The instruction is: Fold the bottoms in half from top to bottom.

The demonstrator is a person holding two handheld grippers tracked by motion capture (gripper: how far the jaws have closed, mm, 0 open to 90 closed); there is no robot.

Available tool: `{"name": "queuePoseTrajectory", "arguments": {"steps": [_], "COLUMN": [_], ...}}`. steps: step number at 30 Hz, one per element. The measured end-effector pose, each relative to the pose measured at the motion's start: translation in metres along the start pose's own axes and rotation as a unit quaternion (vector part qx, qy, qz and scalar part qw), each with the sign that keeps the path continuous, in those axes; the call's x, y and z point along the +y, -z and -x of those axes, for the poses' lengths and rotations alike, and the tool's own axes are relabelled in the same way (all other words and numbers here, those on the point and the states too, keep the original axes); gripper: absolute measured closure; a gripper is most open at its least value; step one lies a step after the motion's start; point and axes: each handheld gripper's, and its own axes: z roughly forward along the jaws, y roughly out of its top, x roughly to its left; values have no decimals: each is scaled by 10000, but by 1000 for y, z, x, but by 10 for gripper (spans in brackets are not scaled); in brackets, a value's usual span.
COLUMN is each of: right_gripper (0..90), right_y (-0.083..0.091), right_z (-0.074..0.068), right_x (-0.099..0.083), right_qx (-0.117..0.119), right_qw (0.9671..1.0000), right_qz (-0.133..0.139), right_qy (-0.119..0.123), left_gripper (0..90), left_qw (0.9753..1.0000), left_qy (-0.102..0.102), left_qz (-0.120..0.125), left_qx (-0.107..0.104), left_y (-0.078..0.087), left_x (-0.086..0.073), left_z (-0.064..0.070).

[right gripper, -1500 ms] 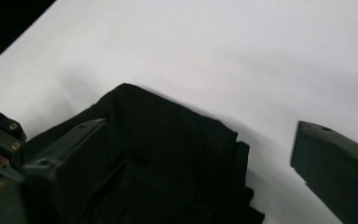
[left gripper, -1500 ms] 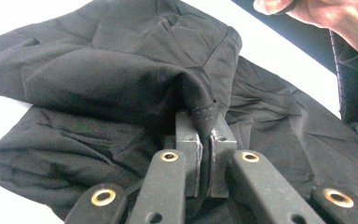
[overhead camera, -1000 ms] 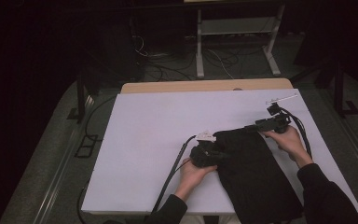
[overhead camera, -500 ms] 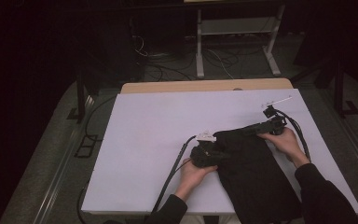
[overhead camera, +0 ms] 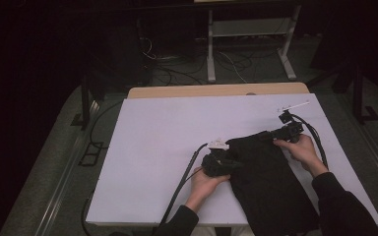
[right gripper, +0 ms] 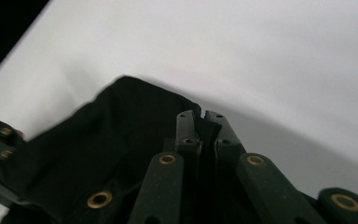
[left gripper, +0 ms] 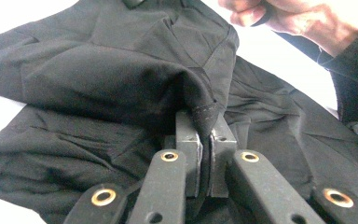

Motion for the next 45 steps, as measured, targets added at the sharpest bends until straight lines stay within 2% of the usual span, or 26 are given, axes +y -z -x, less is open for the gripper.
{"name": "queuePoseTrajectory", "arguments": {"steps": [7, 15, 19, 29, 45], "right_gripper": [835, 838, 838, 840, 840], "right_y": [8, 16, 23, 45, 68], "right_z": [-5, -15, -20, -39, -66], "right_x": [0, 0, -1, -14, -42], "right_qx": [219, 286, 336, 676, 1024], "right_qw": [9991, 9977, 9971, 9928, 9883], "right_qz": [215, 385, 492, 863, 1052], "right_qy": [-277, -476, -467, -476, -423], "left_gripper": [852, 852, 852, 852, 852], "left_qw": [10000, 10000, 9999, 9999, 9999], "left_qy": [-14, -23, -83, -91, -132], "left_qz": [-17, -2, 8, 39, 46], "left_qx": [9, 19, 65, 57, 72], "left_y": [1, 2, 2, 3, 3], "left_x": [0, 1, 1, 2, 3], "left_z": [1, 2, 3, 4, 6]}}
